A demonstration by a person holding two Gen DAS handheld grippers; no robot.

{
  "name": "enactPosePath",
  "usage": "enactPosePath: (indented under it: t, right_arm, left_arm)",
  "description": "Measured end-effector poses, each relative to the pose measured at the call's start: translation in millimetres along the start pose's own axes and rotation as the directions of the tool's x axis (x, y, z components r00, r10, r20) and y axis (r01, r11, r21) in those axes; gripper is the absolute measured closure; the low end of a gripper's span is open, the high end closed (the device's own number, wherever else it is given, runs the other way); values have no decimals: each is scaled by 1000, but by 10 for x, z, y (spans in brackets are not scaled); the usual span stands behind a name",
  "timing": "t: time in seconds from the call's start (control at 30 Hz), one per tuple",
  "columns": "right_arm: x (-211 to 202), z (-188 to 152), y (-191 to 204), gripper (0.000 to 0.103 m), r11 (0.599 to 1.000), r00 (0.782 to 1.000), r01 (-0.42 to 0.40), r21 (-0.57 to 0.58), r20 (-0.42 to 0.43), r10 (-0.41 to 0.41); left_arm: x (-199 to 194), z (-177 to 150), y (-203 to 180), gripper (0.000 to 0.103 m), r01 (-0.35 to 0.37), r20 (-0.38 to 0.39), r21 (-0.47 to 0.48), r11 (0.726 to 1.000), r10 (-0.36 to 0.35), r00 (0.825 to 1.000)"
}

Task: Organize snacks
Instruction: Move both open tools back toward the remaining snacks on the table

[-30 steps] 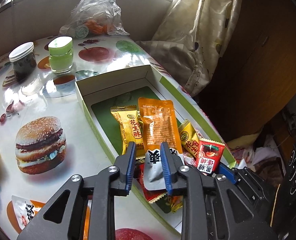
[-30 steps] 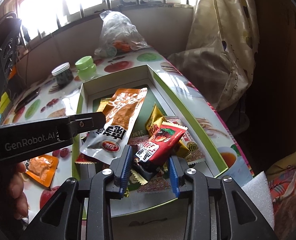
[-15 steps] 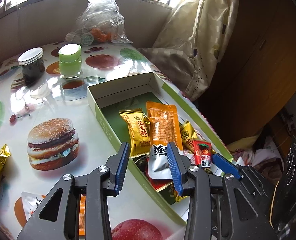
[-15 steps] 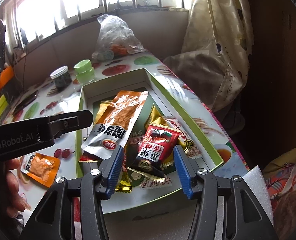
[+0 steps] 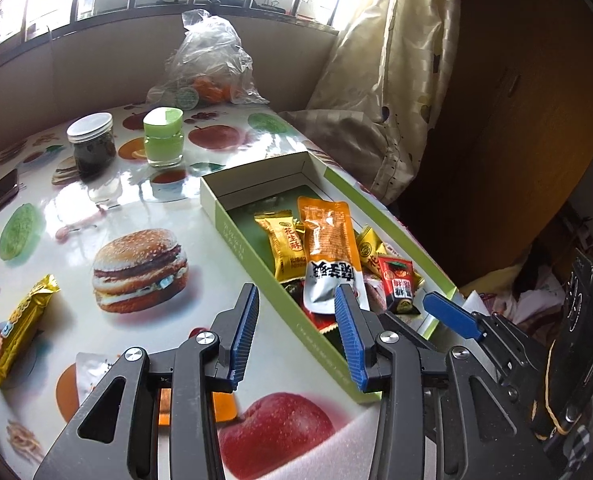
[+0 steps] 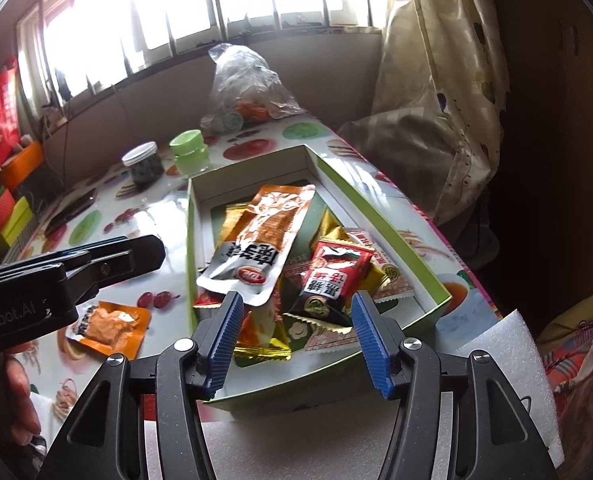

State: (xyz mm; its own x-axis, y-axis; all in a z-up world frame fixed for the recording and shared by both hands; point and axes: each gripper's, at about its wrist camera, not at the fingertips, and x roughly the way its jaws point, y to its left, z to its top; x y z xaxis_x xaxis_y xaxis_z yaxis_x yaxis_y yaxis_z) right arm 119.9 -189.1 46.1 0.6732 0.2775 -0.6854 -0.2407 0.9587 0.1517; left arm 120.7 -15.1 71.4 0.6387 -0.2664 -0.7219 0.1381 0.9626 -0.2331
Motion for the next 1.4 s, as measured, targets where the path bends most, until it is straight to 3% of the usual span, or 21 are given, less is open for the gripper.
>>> enactPosePath:
  t: [0.67,0.97,1.4]
  right_arm:
    - [-332,-44,395,46,993,990,-87,-80,105,96]
    - [-269,-92,671,46,977,984,-154,-148,64,165]
    - [143,-206,1130,46,924,969,-246,-293,-107,224]
  left_arm:
    - [-370,-382,298,62,-93,32,-29,995,94,995]
    - [-486,-484,450,62,-117,30,-49,992,119,992]
    - [-696,-659,1072,62,-194,27,-187,963,202,979]
